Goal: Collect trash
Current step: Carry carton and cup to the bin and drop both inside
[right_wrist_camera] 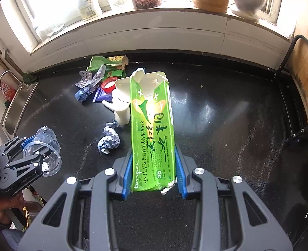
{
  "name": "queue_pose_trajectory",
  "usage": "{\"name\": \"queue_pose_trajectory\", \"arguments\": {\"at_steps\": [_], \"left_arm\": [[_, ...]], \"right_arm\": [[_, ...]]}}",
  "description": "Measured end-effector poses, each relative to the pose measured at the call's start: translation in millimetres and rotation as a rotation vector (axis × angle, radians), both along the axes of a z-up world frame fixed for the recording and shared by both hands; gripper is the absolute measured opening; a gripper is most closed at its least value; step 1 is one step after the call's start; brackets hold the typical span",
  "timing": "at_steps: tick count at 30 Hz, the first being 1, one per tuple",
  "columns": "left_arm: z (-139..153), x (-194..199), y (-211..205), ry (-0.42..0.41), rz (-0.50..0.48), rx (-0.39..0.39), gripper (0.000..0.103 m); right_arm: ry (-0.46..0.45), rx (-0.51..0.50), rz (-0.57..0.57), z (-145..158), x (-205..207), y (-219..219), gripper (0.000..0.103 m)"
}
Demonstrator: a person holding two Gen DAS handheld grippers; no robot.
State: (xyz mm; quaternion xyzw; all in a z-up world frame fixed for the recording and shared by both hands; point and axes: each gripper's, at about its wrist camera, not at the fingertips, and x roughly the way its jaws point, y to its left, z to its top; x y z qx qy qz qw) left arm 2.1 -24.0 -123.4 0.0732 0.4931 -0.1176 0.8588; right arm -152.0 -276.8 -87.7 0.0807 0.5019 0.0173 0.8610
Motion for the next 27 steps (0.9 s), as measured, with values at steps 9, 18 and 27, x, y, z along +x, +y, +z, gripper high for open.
{"name": "queue_pose_trajectory", "arguments": {"at_steps": [9,18,27], "left_arm": [[15,-11,43,-0.036,0.110,-0.010,0.047],[23,-59,160,-0.063,0.414,0.001,0.047],[-6,-174,301,0.004,0.864,0.003,0.047]], "right_arm": [[-0.011,-0.003,0.117,11,15,49,0.035],[-0.021,0.014,0.478,18,32,191,0.035],[0.053,0.041,0.949,-4,2,393,0.035]]}}
